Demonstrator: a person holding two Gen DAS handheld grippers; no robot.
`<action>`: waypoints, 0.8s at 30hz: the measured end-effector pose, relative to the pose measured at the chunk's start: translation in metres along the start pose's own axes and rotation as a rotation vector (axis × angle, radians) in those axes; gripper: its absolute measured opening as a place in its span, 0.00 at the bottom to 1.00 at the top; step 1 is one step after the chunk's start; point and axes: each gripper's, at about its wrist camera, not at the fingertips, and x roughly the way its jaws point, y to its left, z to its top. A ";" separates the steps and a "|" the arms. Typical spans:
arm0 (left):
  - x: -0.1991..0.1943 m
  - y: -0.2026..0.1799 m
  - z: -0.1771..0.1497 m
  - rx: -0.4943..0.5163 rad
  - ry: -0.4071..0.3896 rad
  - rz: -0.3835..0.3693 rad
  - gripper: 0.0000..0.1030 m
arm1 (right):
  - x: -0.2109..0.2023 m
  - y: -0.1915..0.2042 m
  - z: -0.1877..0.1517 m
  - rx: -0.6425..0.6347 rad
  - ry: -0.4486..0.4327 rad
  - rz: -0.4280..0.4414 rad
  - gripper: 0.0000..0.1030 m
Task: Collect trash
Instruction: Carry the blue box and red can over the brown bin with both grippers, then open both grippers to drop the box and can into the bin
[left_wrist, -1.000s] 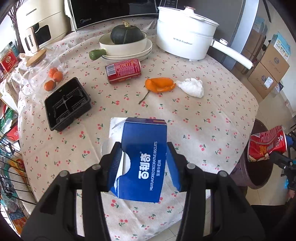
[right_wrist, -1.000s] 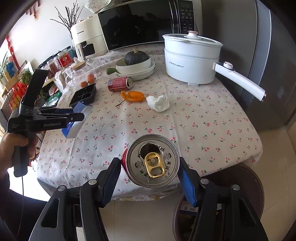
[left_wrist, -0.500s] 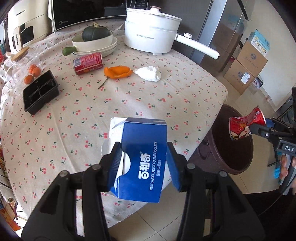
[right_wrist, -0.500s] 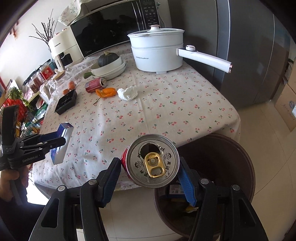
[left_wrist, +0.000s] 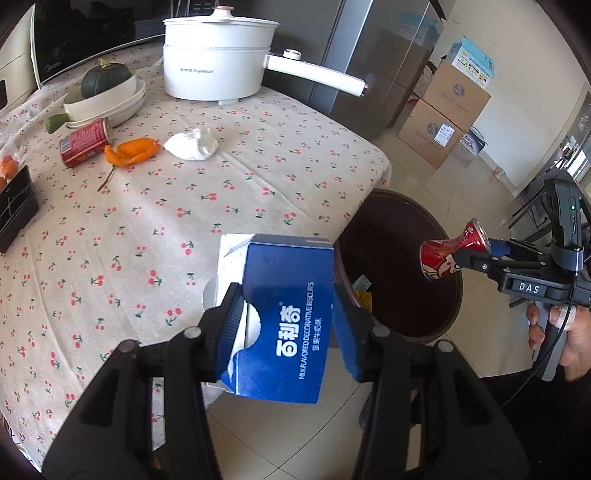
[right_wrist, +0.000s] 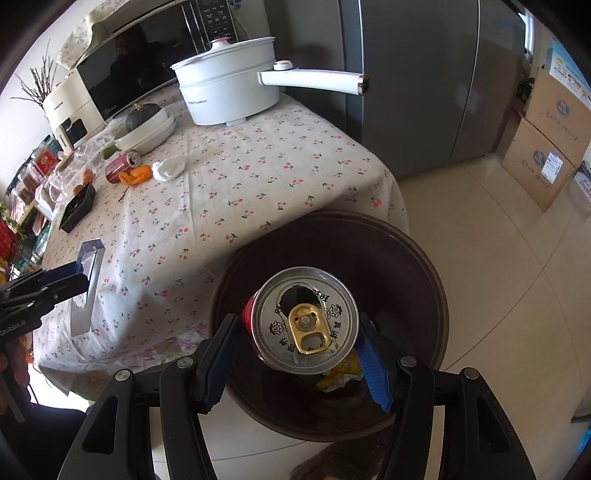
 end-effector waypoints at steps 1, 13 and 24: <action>0.003 -0.006 0.000 0.009 0.005 -0.009 0.48 | 0.001 -0.006 -0.003 0.007 0.005 -0.005 0.61; 0.059 -0.085 0.006 0.124 0.064 -0.124 0.48 | 0.008 -0.061 -0.033 0.084 0.056 -0.055 0.61; 0.090 -0.108 0.020 0.179 0.030 -0.149 0.59 | 0.014 -0.082 -0.037 0.115 0.082 -0.093 0.61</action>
